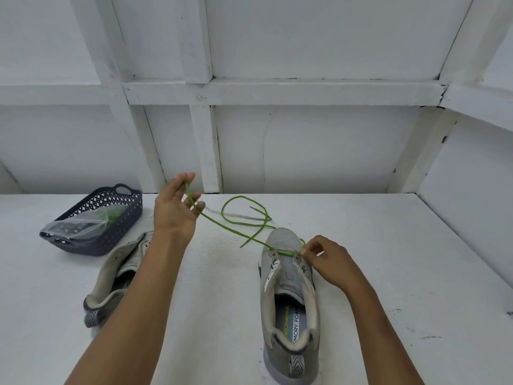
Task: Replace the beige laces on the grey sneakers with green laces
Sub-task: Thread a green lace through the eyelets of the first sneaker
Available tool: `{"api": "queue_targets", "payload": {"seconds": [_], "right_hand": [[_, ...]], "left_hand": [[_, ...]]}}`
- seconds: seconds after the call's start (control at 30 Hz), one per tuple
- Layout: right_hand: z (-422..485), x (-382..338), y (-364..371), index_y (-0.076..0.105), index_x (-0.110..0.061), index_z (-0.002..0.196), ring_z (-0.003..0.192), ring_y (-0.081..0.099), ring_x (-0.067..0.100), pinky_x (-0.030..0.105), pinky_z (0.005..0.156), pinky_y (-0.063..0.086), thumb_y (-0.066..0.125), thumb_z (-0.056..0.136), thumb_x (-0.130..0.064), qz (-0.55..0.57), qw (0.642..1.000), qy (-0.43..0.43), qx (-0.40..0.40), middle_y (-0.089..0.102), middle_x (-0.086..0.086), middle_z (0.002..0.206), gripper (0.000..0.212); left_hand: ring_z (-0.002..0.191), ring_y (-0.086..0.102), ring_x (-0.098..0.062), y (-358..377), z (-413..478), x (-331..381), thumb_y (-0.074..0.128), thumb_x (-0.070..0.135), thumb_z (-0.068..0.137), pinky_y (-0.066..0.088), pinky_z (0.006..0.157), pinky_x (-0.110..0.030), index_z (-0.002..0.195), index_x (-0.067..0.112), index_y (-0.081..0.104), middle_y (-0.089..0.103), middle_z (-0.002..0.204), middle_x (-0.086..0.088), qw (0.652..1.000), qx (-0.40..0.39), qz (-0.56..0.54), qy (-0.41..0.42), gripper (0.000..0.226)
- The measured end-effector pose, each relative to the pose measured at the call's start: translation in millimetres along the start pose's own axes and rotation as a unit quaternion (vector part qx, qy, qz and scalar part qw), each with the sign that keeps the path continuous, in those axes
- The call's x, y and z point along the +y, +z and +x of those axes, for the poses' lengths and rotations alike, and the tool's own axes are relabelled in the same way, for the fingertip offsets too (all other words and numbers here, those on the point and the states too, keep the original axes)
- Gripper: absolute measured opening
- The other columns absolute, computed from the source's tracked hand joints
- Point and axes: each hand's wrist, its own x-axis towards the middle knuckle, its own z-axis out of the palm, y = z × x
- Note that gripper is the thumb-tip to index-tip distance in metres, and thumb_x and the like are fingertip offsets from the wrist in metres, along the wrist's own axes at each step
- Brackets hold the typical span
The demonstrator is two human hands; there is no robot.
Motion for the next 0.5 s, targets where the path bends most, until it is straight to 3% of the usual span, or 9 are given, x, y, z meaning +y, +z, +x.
{"api": "queue_targets", "payload": {"seconds": [0.1,0.17,0.23,0.3,0.4,0.43,0.5], "right_hand": [[6.7,-3.8,3.5,0.063,-0.018,0.096,0.091,0.059,0.011,0.024,0.068,0.041,0.063,0.092,-0.044,0.0,0.999,0.034,0.027,0.064,-0.005,0.094,0.027],[12.9,-4.9,6.5,0.064,-0.008,0.088,0.081,0.058,0.015,0.028,0.065,0.039,0.064,0.09,-0.045,0.016,0.997,0.063,0.042,0.065,-0.001,0.088,0.036],[18.3,-5.7,10.9,0.056,-0.008,0.072,0.068,0.049,0.019,0.029,0.062,0.034,0.067,0.09,-0.034,0.058,0.994,0.083,0.031,0.056,0.007,0.073,0.034],[21.5,-7.3,13.3,0.053,-0.01,0.07,0.063,0.045,0.019,0.027,0.061,0.032,0.068,0.087,-0.019,0.13,0.984,0.114,0.029,0.05,0.006,0.067,0.025],[22.9,-6.4,13.7,0.053,-0.011,0.07,0.069,0.05,0.021,0.03,0.062,0.036,0.061,0.08,-0.007,0.162,0.973,0.143,0.077,0.054,0.004,0.069,0.014],[22.2,-6.6,12.8,0.054,-0.011,0.073,0.073,0.051,0.021,0.031,0.065,0.038,0.058,0.08,-0.005,0.144,0.974,0.146,0.094,0.056,0.002,0.072,0.011],[18.5,-6.4,9.7,0.057,-0.012,0.087,0.085,0.052,0.021,0.031,0.074,0.042,0.056,0.083,-0.003,0.099,0.975,0.156,0.12,0.056,-0.002,0.083,0.01]], "left_hand": [[0.078,0.058,-0.017,-1.4,-1.2,2.3,0.061,0.026,0.095,0.054,0.065,-0.03,0.1,0.015,0.068,0.07,0.104,-0.001,0.994,0.043,0.1,0.027,0.014],[0.066,0.058,-0.014,-1.3,-4.1,3.6,0.06,0.026,0.095,0.054,0.06,-0.029,0.098,0.012,0.067,0.067,0.081,-0.002,0.989,0.04,0.139,0.019,0.016],[0.052,0.05,-0.013,-0.7,-7.3,6.1,0.06,0.024,0.096,0.051,0.053,-0.028,0.098,0.01,0.064,0.056,0.062,-0.001,0.982,0.035,0.187,-0.004,0.015],[0.048,0.044,-0.014,-2.3,-6.7,7.3,0.063,0.018,0.095,0.05,0.052,-0.028,0.099,0.005,0.065,0.05,0.056,-0.001,0.954,0.036,0.297,-0.025,0.014],[0.051,0.054,-0.017,-6.3,-4.6,7.6,0.062,0.012,0.094,0.056,0.057,-0.029,0.097,0.004,0.07,0.061,0.06,-0.005,0.843,-0.01,0.533,-0.068,0.011],[0.055,0.059,-0.017,-7.8,-3.6,6.1,0.06,0.013,0.095,0.056,0.06,-0.029,0.097,0.006,0.069,0.067,0.067,-0.007,0.788,-0.037,0.608,-0.092,0.012],[0.074,0.064,-0.018,-9.6,-1.1,0.4,0.055,0.019,0.096,0.053,0.067,-0.03,0.1,0.009,0.067,0.073,0.093,-0.008,0.641,-0.085,0.755,-0.109,0.016]]}}
